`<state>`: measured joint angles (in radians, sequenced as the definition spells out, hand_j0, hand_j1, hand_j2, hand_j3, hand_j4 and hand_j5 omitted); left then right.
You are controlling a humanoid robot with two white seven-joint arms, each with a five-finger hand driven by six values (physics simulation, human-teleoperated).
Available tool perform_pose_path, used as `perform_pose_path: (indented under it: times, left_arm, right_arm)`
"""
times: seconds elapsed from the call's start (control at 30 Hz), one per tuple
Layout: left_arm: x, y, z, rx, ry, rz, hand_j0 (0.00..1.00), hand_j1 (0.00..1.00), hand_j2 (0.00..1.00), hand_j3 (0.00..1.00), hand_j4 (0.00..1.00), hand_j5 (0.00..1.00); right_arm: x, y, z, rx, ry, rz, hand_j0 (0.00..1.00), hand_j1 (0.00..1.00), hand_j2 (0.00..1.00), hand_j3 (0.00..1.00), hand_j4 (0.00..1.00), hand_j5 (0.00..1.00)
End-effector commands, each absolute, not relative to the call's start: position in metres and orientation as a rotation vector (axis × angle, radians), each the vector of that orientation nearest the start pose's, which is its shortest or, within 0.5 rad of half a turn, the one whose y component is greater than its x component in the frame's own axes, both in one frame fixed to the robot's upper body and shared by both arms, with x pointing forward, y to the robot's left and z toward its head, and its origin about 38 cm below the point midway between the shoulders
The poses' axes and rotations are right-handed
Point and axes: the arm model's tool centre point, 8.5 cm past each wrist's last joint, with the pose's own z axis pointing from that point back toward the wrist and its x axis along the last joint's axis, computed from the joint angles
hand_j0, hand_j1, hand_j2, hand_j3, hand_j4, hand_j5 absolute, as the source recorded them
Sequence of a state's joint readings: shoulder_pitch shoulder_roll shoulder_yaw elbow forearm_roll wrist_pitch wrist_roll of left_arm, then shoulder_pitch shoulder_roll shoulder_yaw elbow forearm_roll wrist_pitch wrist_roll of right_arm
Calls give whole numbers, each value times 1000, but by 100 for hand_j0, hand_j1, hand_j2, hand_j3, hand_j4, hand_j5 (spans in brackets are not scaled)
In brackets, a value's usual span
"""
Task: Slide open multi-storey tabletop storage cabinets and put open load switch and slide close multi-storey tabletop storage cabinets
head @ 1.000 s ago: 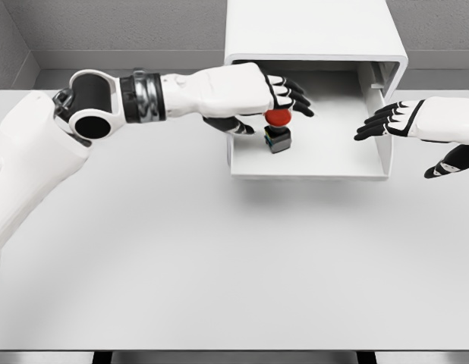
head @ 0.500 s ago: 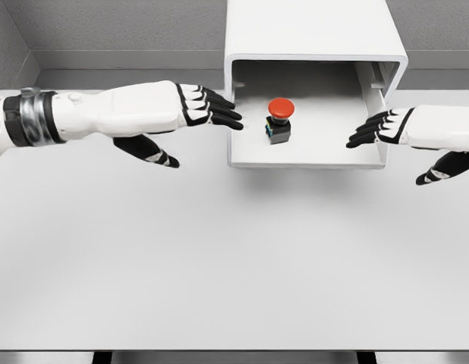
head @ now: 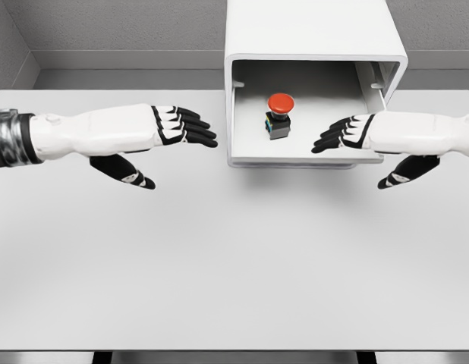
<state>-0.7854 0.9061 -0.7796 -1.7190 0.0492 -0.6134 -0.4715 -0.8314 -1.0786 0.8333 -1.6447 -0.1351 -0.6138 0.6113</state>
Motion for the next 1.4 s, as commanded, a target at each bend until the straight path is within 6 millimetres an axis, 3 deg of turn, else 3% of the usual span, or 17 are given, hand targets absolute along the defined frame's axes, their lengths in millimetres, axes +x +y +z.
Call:
perform_pose_path:
  times: [0.0, 0.17, 0.5, 0.6, 0.9, 1.37]
  left_arm:
    - [389, 234, 298, -4, 2395, 2595, 100, 100, 100, 100, 100, 100]
    - [388, 234, 295, 3, 2397, 2600, 100, 100, 100, 100, 100, 100]
    - [388, 234, 295, 4, 2396, 2601, 100, 100, 100, 100, 100, 100]
    - [387, 244, 298, -32, 2381, 2628, 100, 100, 100, 100, 100, 100]
    - [387, 245, 300, -37, 2384, 2625, 100, 100, 100, 100, 100, 100]
    - [386, 244, 294, -18, 2383, 2637, 100, 100, 100, 100, 100, 100]
  right_arm:
    - [398, -300, 293, -52, -1574, 2049, 100, 100, 100, 100, 100, 100]
    - [415, -309, 280, -73, -1547, 1996, 100, 100, 100, 100, 100, 100]
    - [436, -305, 258, -72, -1525, 1954, 100, 100, 100, 100, 100, 100]
    - [439, -307, 258, -83, -1520, 1944, 100, 100, 100, 100, 100, 100]
    - [448, -317, 257, -127, -1493, 1930, 100, 100, 100, 100, 100, 100]
    - [475, -299, 265, -182, -1514, 1937, 100, 100, 100, 100, 100, 100]
